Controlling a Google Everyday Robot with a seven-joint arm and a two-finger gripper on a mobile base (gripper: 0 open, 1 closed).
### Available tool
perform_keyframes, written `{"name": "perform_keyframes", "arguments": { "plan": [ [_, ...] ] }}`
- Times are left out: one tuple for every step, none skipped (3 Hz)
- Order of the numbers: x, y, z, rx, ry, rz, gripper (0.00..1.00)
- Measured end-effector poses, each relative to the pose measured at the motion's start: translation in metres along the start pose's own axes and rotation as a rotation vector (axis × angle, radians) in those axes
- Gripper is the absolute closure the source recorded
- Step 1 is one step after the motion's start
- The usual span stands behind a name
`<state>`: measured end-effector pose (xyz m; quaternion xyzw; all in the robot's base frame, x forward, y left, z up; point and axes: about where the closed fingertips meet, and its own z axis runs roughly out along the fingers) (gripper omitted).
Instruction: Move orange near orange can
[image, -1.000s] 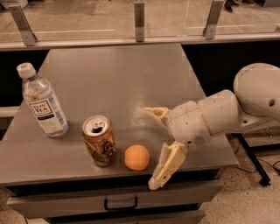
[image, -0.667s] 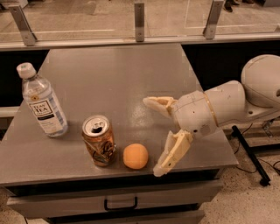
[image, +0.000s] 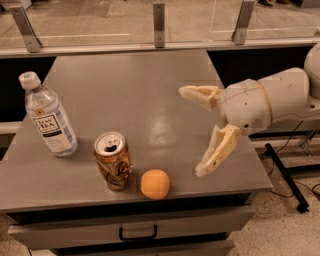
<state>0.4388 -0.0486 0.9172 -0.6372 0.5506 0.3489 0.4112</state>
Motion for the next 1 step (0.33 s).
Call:
{"name": "perform_keyframes", "arguments": {
  "plan": [
    [-0.0021, -0.0017, -0.0017, 0.005, 0.000, -0.005, 0.00]
  ]
}}
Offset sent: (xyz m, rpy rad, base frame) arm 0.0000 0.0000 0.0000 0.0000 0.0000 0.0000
